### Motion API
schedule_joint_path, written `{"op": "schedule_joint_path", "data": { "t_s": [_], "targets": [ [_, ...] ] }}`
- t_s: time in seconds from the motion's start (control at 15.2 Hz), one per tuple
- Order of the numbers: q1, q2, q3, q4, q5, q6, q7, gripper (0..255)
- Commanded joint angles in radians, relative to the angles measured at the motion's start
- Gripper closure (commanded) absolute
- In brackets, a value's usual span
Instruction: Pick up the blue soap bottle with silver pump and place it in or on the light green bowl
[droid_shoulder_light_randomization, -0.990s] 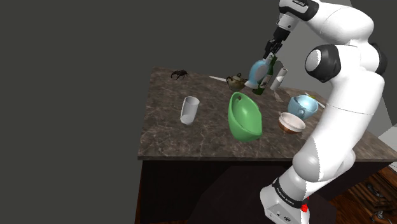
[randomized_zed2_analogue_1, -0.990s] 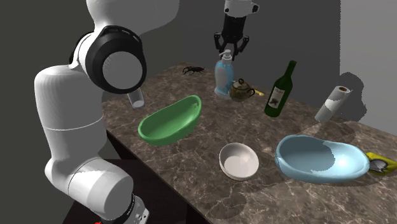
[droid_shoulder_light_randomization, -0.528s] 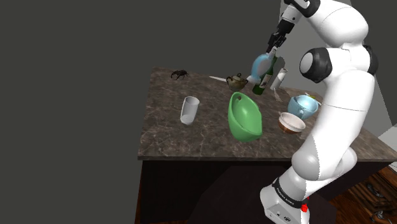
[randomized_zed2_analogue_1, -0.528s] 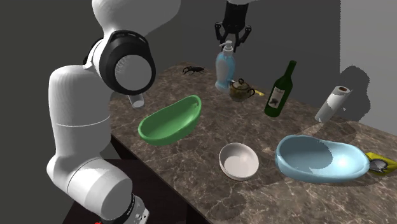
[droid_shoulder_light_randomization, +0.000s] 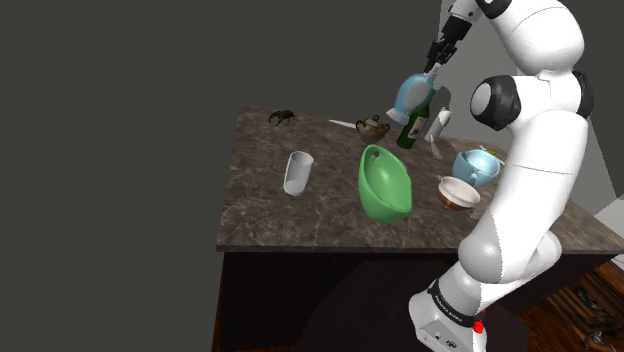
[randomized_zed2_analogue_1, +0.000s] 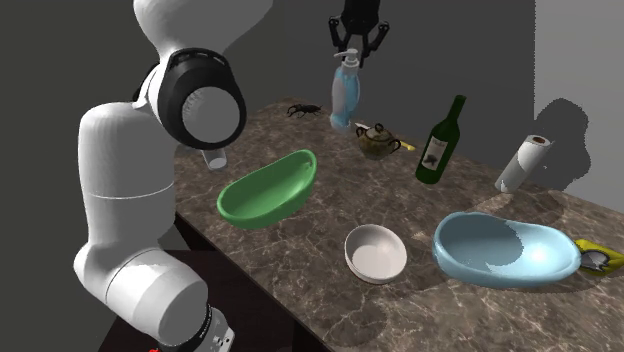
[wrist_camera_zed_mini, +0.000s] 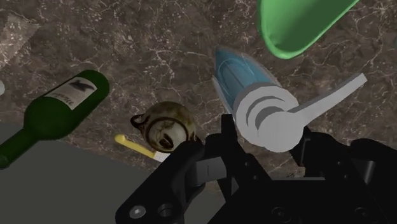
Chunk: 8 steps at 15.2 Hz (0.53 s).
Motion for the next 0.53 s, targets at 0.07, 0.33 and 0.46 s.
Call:
{"op": "schedule_joint_path", "data": {
  "t_s": [0.07,0.33,0.46],
  "targets": [
    [0.11,-0.159,-0.008,-0.198,-0.08,0.052,0.038,255],
    [0.201,-0.325,0.024,-0.356,-0.169,0.069,0.118,255],
    [0.234,-0.397,0.048,-0.413,-0.204,0.066,0.163,255]
  ]
}}
